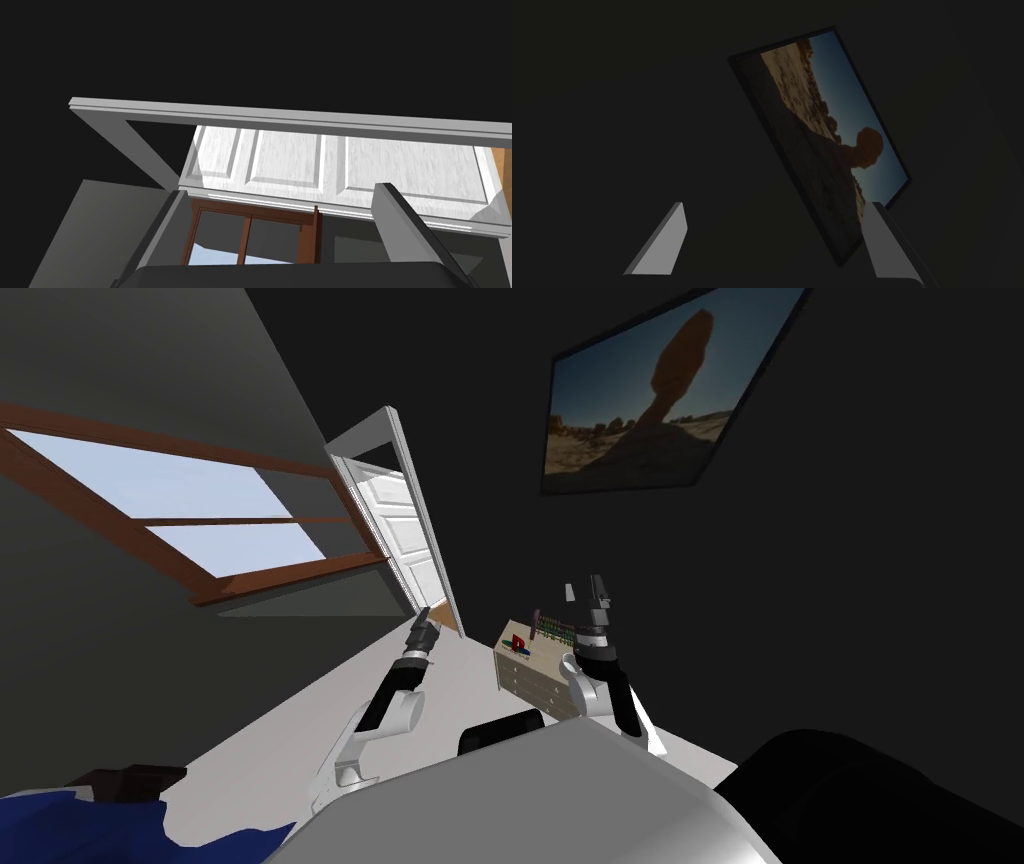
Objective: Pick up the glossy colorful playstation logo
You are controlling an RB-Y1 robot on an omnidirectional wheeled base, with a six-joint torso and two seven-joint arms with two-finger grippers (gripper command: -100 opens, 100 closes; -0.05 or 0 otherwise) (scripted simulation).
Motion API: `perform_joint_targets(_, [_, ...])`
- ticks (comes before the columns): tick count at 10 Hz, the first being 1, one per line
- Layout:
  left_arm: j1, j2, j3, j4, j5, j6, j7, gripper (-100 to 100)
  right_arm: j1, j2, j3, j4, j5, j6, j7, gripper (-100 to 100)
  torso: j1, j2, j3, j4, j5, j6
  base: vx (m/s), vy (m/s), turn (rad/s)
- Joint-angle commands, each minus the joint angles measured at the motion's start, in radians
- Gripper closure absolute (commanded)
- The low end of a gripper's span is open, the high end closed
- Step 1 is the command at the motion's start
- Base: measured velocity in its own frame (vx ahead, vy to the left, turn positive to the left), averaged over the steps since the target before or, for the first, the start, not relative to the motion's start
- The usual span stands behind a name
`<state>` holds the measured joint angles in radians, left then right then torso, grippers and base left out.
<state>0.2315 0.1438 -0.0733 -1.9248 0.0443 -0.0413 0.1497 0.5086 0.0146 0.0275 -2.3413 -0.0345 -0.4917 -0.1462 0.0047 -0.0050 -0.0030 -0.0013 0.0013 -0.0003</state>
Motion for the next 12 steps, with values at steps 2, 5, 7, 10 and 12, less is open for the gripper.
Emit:
perform_joint_targets(2, [-0.044, 0.005, -0.011, 0.055, 0.02, 0.062, 0.018, -100, 0.0, 0.0, 0.0, 0.0, 0.0, 0.0, 0.0, 0, -0.001, -0.001, 0.0, 0.0, 0.0, 0.0, 0.061, 0.057, -0.073])
perform_joint_targets(5, [-0.115, 0.011, -0.033, 0.144, 0.056, 0.143, 0.045, -100, 0.0, 0.0, 0.0, 0.0, 0.0, 0.0, 0.0, 0, 0.0, 0.001, 0.001, 0.0, 0.0, 0.0, 0.045, 0.081, -0.093])
perform_joint_targets(7, [-0.152, 0.012, -0.044, 0.195, 0.075, 0.197, 0.057, -100, 0.0, 0.0, 0.0, 0.0, 0.0, 0.0, 0.0, 0, -0.001, 0.001, 0.0, 0.0, 0.0, 0.0, 0.062, 0.072, -0.082])
perform_joint_targets(10, [-0.188, 0.013, -0.055, 0.243, 0.095, 0.28, 0.068, -100, 0.0, 0.0, 0.0, 0.0, 0.0, 0.0, 0.0, 0, -0.001, 0.001, 0.001, 0.0, 0.0, 0.0, 0.044, 0.063, -0.091])
perform_joint_targets(12, [-0.226, 0.013, -0.066, 0.293, 0.115, 0.337, 0.078, -100, 0.0, 0.0, 0.0, 0.0, 0.0, 0.0, 0.0, 0, -0.002, 0.0, 0.0, 0.0, 0.0, 0.0, 0.052, 0.063, -0.095])
